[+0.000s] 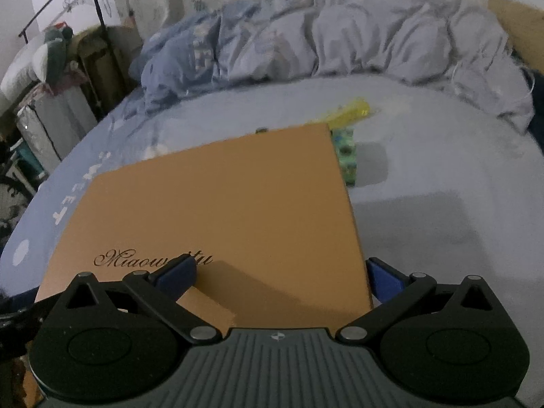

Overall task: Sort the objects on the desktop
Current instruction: 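Carry the orange lid with both tools over the cardboard box, then lower the orange lid onto the box rim with both tools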

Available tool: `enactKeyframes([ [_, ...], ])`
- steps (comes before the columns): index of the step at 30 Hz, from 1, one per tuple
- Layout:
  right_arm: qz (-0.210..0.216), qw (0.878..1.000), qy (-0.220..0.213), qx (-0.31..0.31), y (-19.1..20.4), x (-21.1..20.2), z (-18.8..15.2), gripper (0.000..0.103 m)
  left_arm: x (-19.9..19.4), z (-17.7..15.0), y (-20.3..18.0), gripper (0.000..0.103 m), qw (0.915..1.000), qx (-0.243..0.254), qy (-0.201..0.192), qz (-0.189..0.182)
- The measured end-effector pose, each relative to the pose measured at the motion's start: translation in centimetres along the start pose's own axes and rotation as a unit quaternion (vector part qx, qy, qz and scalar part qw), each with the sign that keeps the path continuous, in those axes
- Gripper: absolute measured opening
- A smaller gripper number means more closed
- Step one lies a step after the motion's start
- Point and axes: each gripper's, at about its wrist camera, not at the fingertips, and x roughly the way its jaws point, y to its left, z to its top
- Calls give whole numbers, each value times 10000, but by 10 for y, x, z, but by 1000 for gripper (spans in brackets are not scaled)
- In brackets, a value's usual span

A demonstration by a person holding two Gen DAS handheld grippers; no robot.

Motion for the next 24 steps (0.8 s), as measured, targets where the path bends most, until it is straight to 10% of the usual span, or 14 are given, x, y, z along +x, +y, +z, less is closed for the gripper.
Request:
enactKeyframes([
  [24,401,9982,439,61,-28,-4,-19,103,7,-5,11,103,9993,-235,196,-209],
])
